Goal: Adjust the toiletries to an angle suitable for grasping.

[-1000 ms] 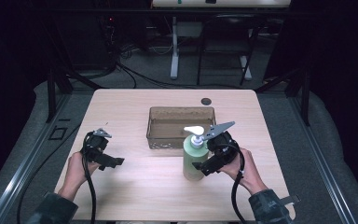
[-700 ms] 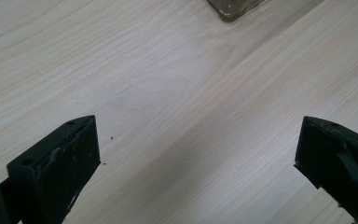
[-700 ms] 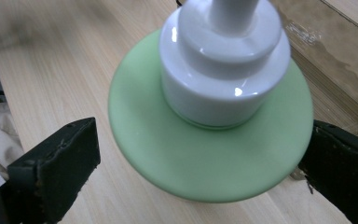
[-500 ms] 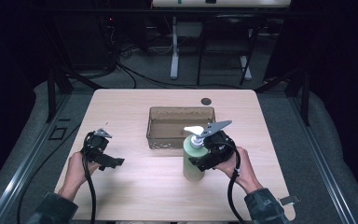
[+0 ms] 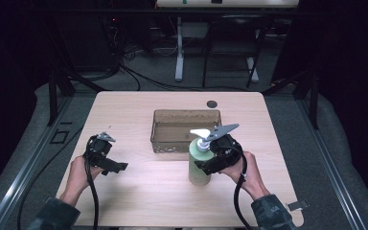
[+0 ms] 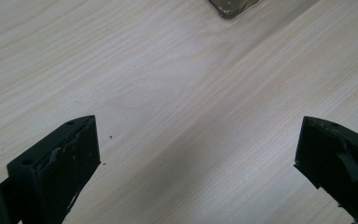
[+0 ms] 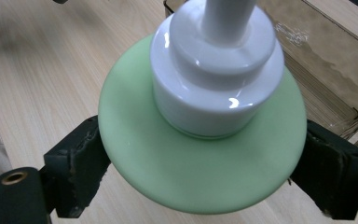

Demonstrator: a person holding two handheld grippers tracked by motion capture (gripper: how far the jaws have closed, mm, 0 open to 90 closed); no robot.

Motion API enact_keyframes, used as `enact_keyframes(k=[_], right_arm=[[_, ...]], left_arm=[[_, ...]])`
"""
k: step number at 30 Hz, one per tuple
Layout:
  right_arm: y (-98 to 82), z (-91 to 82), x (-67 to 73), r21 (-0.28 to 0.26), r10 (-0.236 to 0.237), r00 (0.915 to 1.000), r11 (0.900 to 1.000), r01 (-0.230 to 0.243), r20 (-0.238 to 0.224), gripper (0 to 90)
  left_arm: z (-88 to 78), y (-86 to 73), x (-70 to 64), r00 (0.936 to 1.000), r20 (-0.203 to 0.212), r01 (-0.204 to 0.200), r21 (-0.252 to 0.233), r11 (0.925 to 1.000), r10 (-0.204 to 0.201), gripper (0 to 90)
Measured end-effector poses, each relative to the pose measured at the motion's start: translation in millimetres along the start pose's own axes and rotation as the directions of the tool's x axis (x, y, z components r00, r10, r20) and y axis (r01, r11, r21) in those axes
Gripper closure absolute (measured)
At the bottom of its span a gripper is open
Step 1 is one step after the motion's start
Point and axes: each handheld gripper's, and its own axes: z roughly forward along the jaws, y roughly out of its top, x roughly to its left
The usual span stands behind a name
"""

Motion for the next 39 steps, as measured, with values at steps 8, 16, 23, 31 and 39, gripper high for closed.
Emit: enact_keyframes(k=[8,16,23,31,39], right_arm=[[-3.2,-3.7,-5.9,0.005,0.028,0.9988,1.000,-0.028,0.039,11.7],[-9.3,-9.0,-16.2,0.002,0.080,0.9929,0.997,-0.081,0.088,11.8],[-13.0,-12.6,-24.0,0.000,0.122,0.9842,0.992,-0.123,0.128,11.8],[-16.3,-15.0,-32.4,-0.007,0.159,0.9730,0.987,-0.160,0.168,11.7],[-17.6,-15.1,-35.3,0.007,0.157,0.9652,0.987,-0.162,0.209,11.4]], left_arm=[[0.1,0.1,0.1,1.0000,0.002,0.000,0.000,1.0000,0.000,0.0],[0.3,0.2,-0.4,1.0000,0.001,-0.002,0.000,1.0000,0.002,0.0],[0.7,0.4,-0.4,1.0000,0.003,-0.004,0.003,1.0000,0.004,0.0],[0.8,0.4,-0.6,1.0000,0.005,-0.004,0.000,1.0000,0.004,0.0],[1.3,0.6,-1.1,1.0000,0.005,-0.002,0.005,1.0000,0.002,0.0]])
